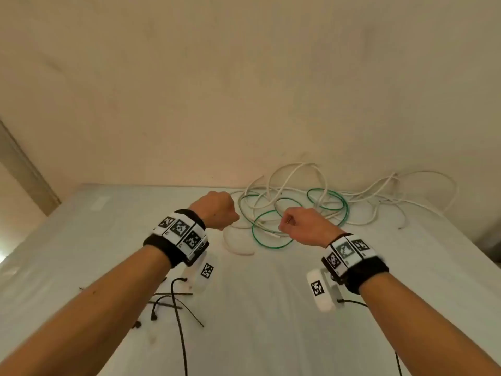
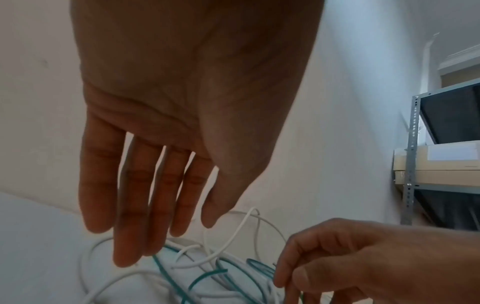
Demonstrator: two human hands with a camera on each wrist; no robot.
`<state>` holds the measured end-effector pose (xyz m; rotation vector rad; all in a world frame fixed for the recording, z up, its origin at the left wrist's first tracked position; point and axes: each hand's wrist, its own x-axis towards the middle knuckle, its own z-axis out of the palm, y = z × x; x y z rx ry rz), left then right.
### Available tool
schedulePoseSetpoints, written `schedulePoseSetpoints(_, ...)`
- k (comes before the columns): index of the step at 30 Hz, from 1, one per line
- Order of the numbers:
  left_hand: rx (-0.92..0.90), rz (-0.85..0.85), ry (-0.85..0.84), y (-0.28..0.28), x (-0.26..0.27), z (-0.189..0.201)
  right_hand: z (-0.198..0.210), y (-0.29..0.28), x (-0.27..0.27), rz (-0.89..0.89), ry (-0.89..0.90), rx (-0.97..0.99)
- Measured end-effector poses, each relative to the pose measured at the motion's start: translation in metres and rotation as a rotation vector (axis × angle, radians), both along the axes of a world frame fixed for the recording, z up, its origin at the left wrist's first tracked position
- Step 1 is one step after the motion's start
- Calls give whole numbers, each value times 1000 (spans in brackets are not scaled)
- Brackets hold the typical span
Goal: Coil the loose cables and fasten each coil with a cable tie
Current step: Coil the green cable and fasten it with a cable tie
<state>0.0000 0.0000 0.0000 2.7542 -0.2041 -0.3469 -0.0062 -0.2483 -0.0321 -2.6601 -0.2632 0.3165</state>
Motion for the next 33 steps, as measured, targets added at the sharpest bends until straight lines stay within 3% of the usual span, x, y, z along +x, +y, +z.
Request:
schedulePoseSetpoints(7,-185,101,151,-6,2,-50,-39,28,11,-7,0,-293)
schedulePoseSetpoints(17,-237,40,121,-18,-31,-85,-71,29,-6,-42,-166,-273)
schedulePoseSetpoints(21,-260,-20,-58,-19,-31,-93,-68,19,-19,-34,-270,-89)
schedulePoseSetpoints(23,-281,-81,-145,-23,-31,-95,-62,15,-30,15,-332,96)
schedulePoseSetpoints(26,-396,-44,-291,-30,-29,-90,-50,9,-45,68,-415,298)
schedulePoseSetpoints(29,-508,44,-409,-31,-24,-73,-41,0,-56,98,-493,295)
schedulePoseSetpoints(33,-577,133,-557,-16,-23,-37,-33,-25,-57,11,-585,357)
